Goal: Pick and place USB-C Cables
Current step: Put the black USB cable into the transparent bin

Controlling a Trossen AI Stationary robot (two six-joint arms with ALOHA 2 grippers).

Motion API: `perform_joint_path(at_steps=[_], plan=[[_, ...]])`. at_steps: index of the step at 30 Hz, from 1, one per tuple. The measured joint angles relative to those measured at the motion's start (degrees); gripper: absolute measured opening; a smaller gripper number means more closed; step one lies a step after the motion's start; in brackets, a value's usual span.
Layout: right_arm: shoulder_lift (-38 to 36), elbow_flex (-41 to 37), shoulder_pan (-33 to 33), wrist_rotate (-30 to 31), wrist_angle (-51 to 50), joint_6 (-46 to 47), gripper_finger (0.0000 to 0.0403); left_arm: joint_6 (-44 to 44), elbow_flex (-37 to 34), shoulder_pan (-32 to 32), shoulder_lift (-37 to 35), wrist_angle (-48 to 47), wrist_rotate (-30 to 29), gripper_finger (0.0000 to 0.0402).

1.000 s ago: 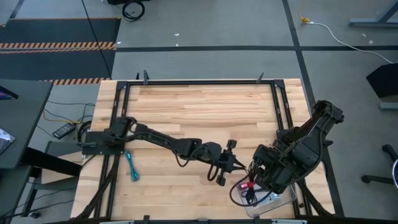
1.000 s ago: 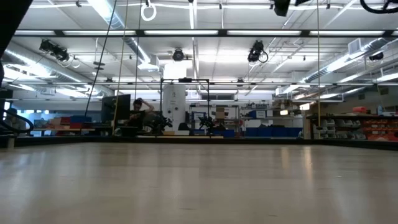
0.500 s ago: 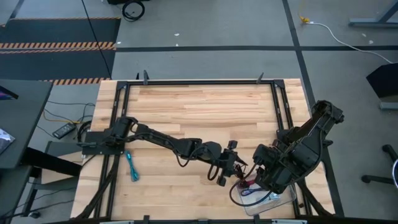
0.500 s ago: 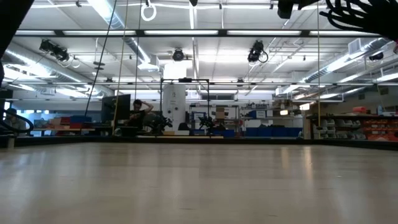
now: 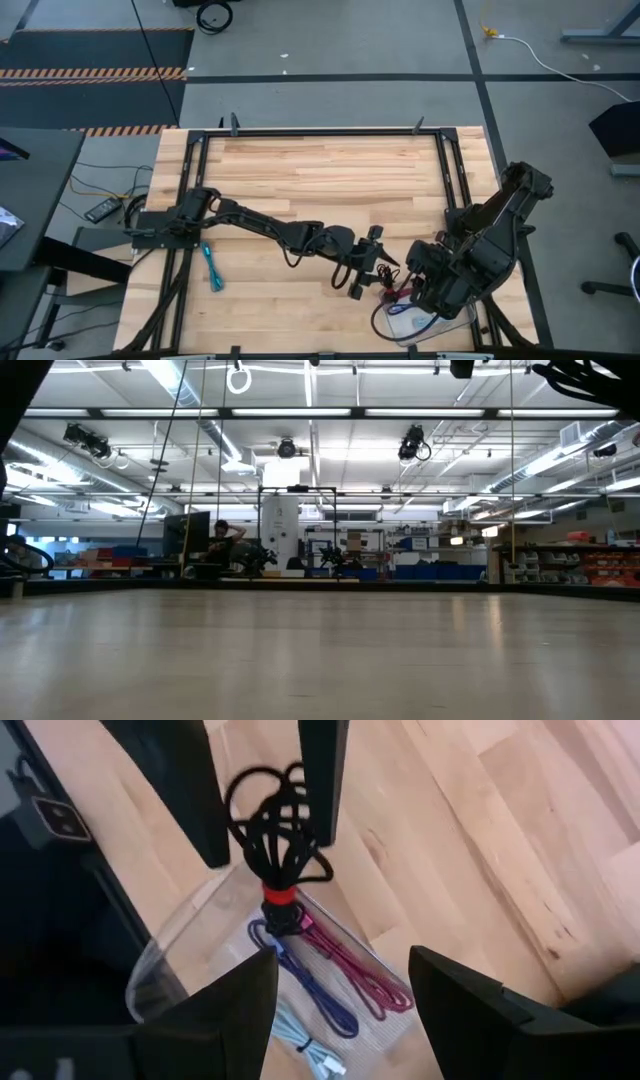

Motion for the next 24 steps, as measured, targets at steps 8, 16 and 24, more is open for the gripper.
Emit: perform_joint_path(at_steps=[8, 16, 24], plan=[[0.02, -7.67, 1.48, 3.85, 7.9, -3.34, 0.0232, 1.4, 0.0, -0.42, -0.39, 0.44, 0.02, 0.019], [0.07, -13.38, 2.53, 6.94, 16.8, -5.71, 0.0232, 7.7, -0.02, -0.15, -5.43, -9.7, -1.53, 0.019], [0.08, -19.74, 4.26, 10.38, 24.8, -5.29, 0.0232, 8.08, 0.0, 0.29, -16.32, -35.83, -2.67, 0.019]])
